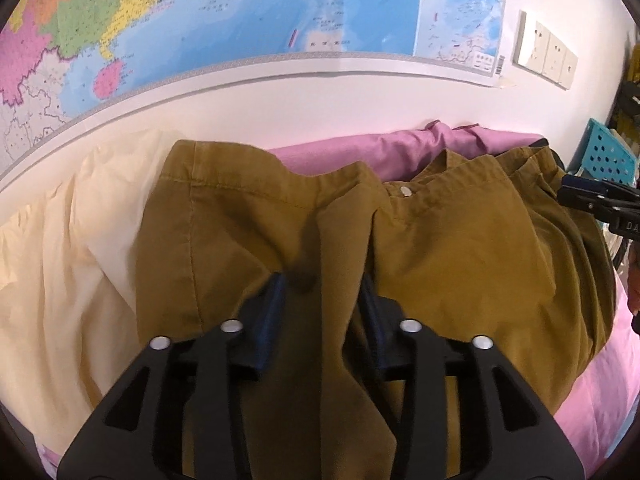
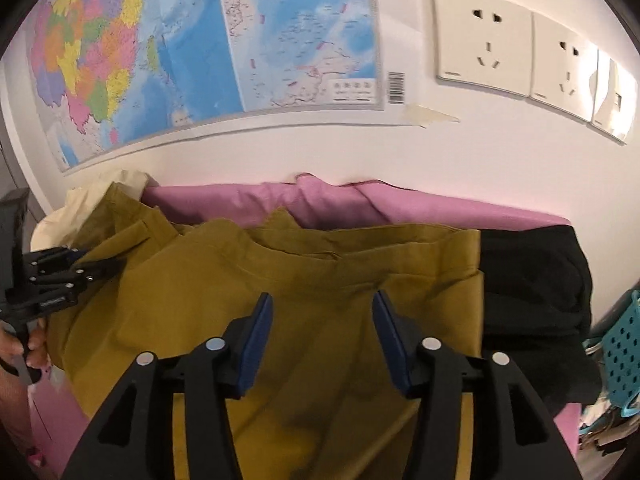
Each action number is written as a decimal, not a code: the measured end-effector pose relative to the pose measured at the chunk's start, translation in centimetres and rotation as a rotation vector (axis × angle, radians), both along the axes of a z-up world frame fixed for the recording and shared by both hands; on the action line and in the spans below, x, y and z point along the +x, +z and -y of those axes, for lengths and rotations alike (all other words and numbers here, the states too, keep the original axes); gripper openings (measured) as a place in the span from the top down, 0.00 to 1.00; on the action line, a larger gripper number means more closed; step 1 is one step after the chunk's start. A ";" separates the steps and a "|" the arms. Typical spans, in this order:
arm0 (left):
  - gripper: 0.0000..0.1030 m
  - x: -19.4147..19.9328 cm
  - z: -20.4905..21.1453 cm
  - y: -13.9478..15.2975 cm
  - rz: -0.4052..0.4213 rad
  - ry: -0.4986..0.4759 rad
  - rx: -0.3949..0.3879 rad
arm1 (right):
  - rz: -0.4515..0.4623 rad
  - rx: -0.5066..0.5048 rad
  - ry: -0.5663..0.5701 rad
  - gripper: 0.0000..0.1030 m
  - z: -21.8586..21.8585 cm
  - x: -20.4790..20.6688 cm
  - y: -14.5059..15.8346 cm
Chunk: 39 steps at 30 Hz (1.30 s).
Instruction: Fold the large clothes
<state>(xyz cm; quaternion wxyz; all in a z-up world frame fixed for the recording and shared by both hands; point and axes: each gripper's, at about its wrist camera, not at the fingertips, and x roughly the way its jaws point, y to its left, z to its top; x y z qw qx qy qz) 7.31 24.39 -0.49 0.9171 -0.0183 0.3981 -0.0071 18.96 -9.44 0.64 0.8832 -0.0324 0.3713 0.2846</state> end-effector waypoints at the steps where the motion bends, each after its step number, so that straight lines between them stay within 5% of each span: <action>1: 0.59 0.0 0.1 0.0 0.001 -0.003 0.007 | -0.014 -0.008 -0.016 0.51 0.2 0.7 -0.6; 8: 0.58 2.0 -1.1 -2.3 -0.078 0.016 -0.048 | -0.178 0.033 -0.083 0.49 1.3 5.5 -5.9; 13: 0.56 1.8 -1.0 -3.1 -0.072 0.010 -0.047 | -0.175 0.026 -0.085 0.47 1.6 4.9 -5.1; 15: 0.51 0.6 -1.2 -2.3 -0.042 0.016 -0.075 | -0.181 0.087 -0.082 0.39 2.9 3.6 -3.8; 17: 0.34 -1.3 -1.7 -1.3 0.002 0.030 -0.103 | -0.181 0.149 -0.076 0.36 4.4 2.1 -2.7; 25: 0.25 -13.2 -4.6 0.7 0.175 0.048 -0.239 | -0.231 0.365 -0.044 0.23 12.0 -8.7 -1.2; 32: 0.19 -16.7 -6.3 -4.3 0.061 0.091 -0.440 | -0.464 0.501 -0.062 0.23 12.6 -14.1 -7.5; 39: 0.19 -15.2 -6.3 -8.4 -0.021 0.113 -0.606 | -0.501 0.563 -0.137 0.22 11.1 -13.7 -9.9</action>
